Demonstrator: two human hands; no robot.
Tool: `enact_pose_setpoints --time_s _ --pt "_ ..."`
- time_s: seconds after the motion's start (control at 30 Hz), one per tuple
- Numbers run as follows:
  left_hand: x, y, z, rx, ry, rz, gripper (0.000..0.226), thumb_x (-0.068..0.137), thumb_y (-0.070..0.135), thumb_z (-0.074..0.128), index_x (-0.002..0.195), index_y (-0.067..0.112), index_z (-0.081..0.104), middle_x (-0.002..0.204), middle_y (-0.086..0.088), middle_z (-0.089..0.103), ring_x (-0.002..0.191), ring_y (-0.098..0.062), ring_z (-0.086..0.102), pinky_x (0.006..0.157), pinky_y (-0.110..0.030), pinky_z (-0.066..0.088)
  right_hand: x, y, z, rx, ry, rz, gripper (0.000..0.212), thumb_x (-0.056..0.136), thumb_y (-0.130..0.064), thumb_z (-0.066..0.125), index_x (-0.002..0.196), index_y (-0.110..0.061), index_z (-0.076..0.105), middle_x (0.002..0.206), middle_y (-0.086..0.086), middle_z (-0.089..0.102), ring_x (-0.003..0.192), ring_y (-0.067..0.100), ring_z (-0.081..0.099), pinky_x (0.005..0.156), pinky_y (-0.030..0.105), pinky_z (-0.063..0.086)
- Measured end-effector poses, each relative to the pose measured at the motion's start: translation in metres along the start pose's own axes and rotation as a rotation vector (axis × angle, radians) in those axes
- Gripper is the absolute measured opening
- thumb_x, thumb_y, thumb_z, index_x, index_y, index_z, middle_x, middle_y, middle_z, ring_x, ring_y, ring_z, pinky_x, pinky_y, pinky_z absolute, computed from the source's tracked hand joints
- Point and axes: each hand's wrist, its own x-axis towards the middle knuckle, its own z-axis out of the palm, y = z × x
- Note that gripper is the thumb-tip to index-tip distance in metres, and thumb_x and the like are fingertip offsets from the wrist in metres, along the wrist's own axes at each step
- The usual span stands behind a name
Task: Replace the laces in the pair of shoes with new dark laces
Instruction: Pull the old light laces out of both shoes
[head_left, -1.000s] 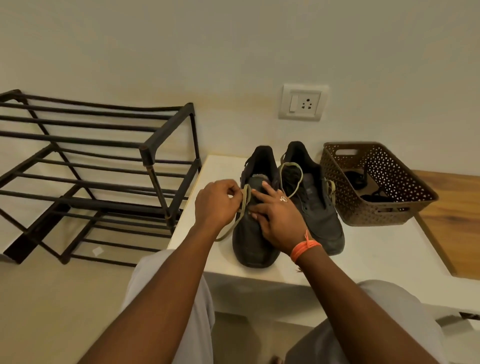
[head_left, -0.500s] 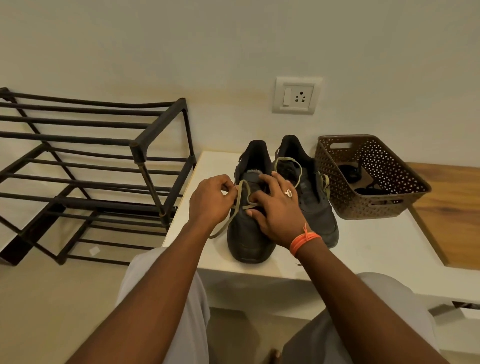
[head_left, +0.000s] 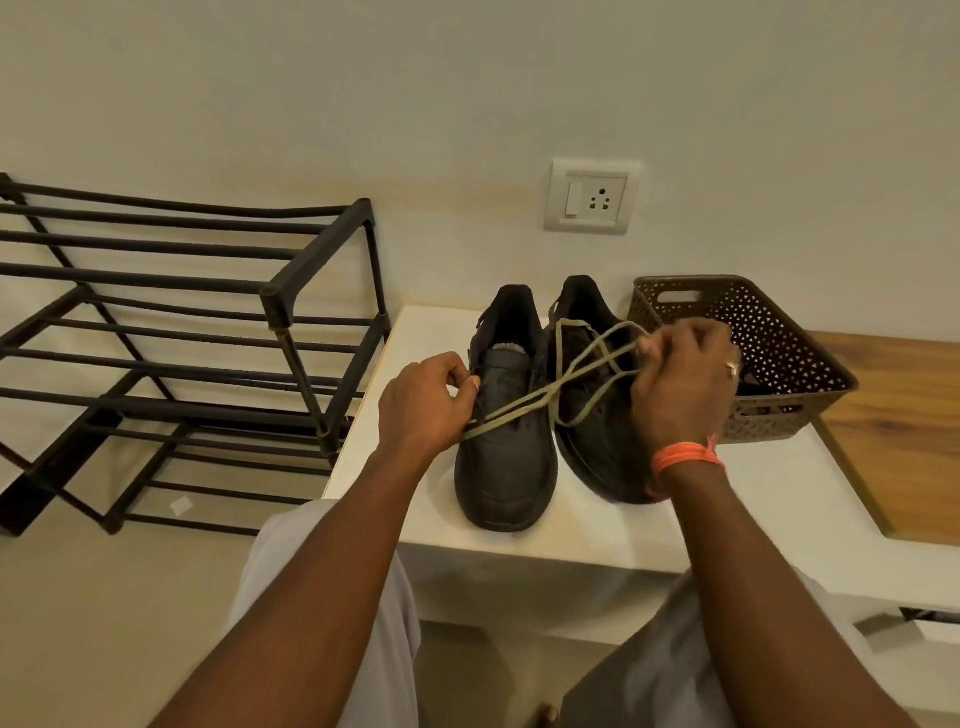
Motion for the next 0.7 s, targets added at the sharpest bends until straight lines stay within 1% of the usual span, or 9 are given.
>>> enact_pose_setpoints --time_s 0.1,0.17,0.23,0.3,0.33,0.37,0.43,0.57,0.7 --pt "0.0 0.001 0.0 -0.017 -0.022 -0.018 0.017 0.093 0.043 0.058 0.091 0.026 0.06 0.097 0.005 0.068 0.08 -0.012 0.06 0.068 -0.023 0.042 -0.011 -0.009 0.0 0.289 -0.059 0.03 0.011 0.098 -0.021 0.049 0.093 -0.012 0.054 0.102 0.007 0.054 0.092 0.02 0.052 0.08 0.042 0.051" --pt "-0.002 0.001 0.001 -0.055 -0.035 -0.03 0.017 0.093 0.043 0.058 0.093 0.026 0.061 0.101 0.005 0.068 0.084 -0.012 0.061 0.069 -0.024 0.042 -0.024 -0.028 0.005 0.557 -0.205 -0.012 0.009 0.1 -0.019 0.046 0.095 -0.014 0.051 0.099 0.004 0.059 0.091 0.014 0.057 0.082 0.033 0.053" --pt "-0.003 0.001 -0.001 -0.077 -0.046 -0.032 0.018 0.093 0.043 0.058 0.094 0.026 0.061 0.105 0.006 0.068 0.089 -0.014 0.063 0.069 -0.024 0.042 -0.032 -0.048 0.008 0.907 -0.405 0.05 0.015 0.102 -0.019 0.044 0.1 -0.006 0.05 0.098 0.014 0.065 0.095 0.022 0.065 0.09 0.034 0.054" --pt "-0.002 0.0 -0.002 -0.072 -0.05 -0.027 0.018 0.093 0.043 0.057 0.095 0.026 0.062 0.105 0.007 0.068 0.088 -0.013 0.063 0.063 -0.021 0.039 -0.034 -0.062 0.005 1.257 -0.606 0.215 0.018 0.104 -0.018 0.038 0.103 -0.003 0.048 0.081 0.016 0.064 0.075 0.029 0.068 0.085 0.041 0.057" --pt "-0.002 0.0 -0.003 -0.063 -0.048 -0.026 0.018 0.093 0.043 0.057 0.095 0.026 0.062 0.105 0.007 0.068 0.087 -0.013 0.062 0.059 -0.019 0.037 -0.034 -0.064 0.003 1.357 -0.675 0.294 0.018 0.104 -0.018 0.035 0.1 -0.005 0.046 0.069 0.011 0.057 0.058 0.023 0.061 0.075 0.038 0.058" --pt "-0.002 0.0 -0.002 -0.054 -0.042 -0.024 0.018 0.093 0.043 0.057 0.095 0.026 0.062 0.104 0.007 0.068 0.085 -0.013 0.061 0.058 -0.019 0.035 -0.033 -0.061 0.0 1.368 -0.711 0.35 0.019 0.105 -0.018 0.033 0.097 -0.007 0.045 0.062 0.006 0.048 0.047 0.015 0.05 0.064 0.034 0.056" --pt "-0.001 0.001 0.0 -0.033 -0.031 -0.025 0.018 0.093 0.044 0.057 0.094 0.026 0.061 0.102 0.006 0.068 0.082 -0.012 0.06 0.062 -0.02 0.038 -0.029 -0.05 -0.002 1.17 -0.72 0.376 0.02 0.105 -0.021 0.033 0.095 -0.009 0.044 0.061 0.001 0.04 0.044 0.007 0.038 0.051 0.026 0.044" --pt "0.003 -0.001 0.001 0.035 0.028 -0.034 0.017 0.094 0.042 0.055 0.094 0.025 0.06 0.096 0.003 0.068 0.078 -0.013 0.058 0.067 -0.023 0.04 -0.017 -0.021 -0.012 0.453 -0.643 0.05 0.012 0.103 -0.022 0.04 0.1 -0.013 0.049 0.08 -0.002 0.053 0.067 0.01 0.05 0.061 0.024 0.041" --pt "0.006 -0.006 -0.004 -0.012 0.003 -0.087 0.019 0.094 0.043 0.055 0.097 0.024 0.06 0.104 0.002 0.068 0.086 -0.014 0.06 0.071 -0.026 0.041 -0.008 -0.004 -0.025 0.485 -0.595 0.024 0.012 0.1 -0.023 0.048 0.097 -0.012 0.052 0.085 0.002 0.057 0.074 0.015 0.054 0.064 0.026 0.046"
